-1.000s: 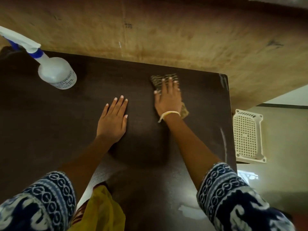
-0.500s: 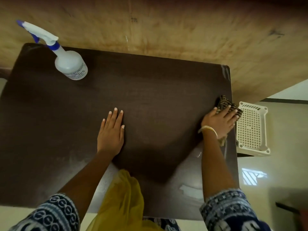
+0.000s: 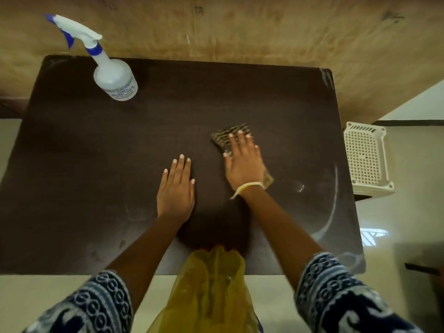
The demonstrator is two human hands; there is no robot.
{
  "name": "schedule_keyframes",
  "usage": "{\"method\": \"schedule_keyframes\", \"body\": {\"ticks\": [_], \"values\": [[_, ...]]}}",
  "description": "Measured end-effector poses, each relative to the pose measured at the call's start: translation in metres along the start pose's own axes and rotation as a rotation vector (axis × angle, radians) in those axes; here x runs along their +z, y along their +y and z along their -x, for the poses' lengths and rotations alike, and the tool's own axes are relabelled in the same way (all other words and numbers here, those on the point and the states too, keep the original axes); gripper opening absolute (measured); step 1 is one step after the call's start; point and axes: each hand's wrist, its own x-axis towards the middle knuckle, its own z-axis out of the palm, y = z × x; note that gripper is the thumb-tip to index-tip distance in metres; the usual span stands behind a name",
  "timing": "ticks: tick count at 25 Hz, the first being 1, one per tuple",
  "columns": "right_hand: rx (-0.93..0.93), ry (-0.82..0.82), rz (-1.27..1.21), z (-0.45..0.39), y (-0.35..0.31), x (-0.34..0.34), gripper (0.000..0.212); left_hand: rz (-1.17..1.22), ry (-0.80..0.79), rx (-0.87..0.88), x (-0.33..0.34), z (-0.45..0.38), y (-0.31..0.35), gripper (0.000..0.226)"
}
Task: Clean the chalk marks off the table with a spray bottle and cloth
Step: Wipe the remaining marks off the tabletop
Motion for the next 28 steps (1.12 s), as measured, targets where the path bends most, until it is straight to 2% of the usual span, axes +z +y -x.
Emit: {"method": "schedule_keyframes", "body": {"ticks": [2, 4, 6, 8, 9, 11, 13, 15, 17, 18, 19, 21, 24, 26, 28], "values": [[0.330, 0.091, 0.042, 0.000, 0.077, -0.025, 0.059, 0.017, -0.027, 0.075, 0.003, 0.017, 0.008, 0.054], [0.592, 0.149, 0.006, 0.035, 0.148, -0.045, 0.063, -0.005, -0.067, 0.165, 0.007, 0.034, 0.009, 0.055], [0.779, 0.188, -0.023, 0.081, 0.177, -0.049, 0.068, -0.034, -0.089, 0.197, 0.006, 0.042, 0.004, 0.056], [0.919, 0.218, -0.050, 0.099, 0.163, -0.041, 0.071, -0.049, -0.122, 0.211, 0.003, 0.045, 0.000, 0.056], [0.938, 0.221, -0.055, 0.093, 0.144, -0.038, 0.071, -0.048, -0.137, 0.216, 0.002, 0.046, -0.001, 0.057], [0.782, 0.200, -0.028, 0.074, 0.094, -0.030, 0.067, -0.042, -0.152, 0.221, 0.000, 0.051, -0.004, 0.058], [0.457, 0.126, 0.026, 0.071, 0.026, -0.009, 0.064, -0.016, -0.149, 0.197, 0.003, 0.063, -0.007, 0.058], [0.151, -0.030, 0.053, 0.100, -0.035, 0.014, 0.062, -0.024, -0.134, 0.176, 0.005, 0.080, -0.008, 0.059], [-0.039, -0.105, 0.080, 0.126, -0.045, 0.021, 0.061, -0.038, -0.122, 0.189, 0.007, 0.093, -0.009, 0.059], [-0.067, -0.090, 0.064, 0.130, -0.029, 0.017, 0.061, -0.038, -0.127, 0.202, 0.008, 0.096, -0.008, 0.059], [-0.004, -0.043, 0.073, 0.132, -0.004, 0.012, 0.060, -0.038, -0.136, 0.213, 0.008, 0.099, -0.007, 0.059], [0.258, 0.052, 0.104, 0.145, 0.063, -0.004, 0.061, -0.046, -0.144, 0.220, 0.009, 0.105, -0.004, 0.059], [0.537, 0.103, 0.090, 0.183, 0.151, -0.030, 0.062, -0.040, -0.116, 0.206, 0.012, 0.104, -0.003, 0.058], [0.678, 0.147, 0.057, 0.196, 0.170, -0.036, 0.063, -0.063, -0.091, 0.206, 0.016, 0.105, -0.003, 0.058], [0.828, 0.189, 0.009, 0.189, 0.149, -0.028, 0.064, -0.091, -0.082, 0.197, 0.019, 0.106, -0.003, 0.058]]}}
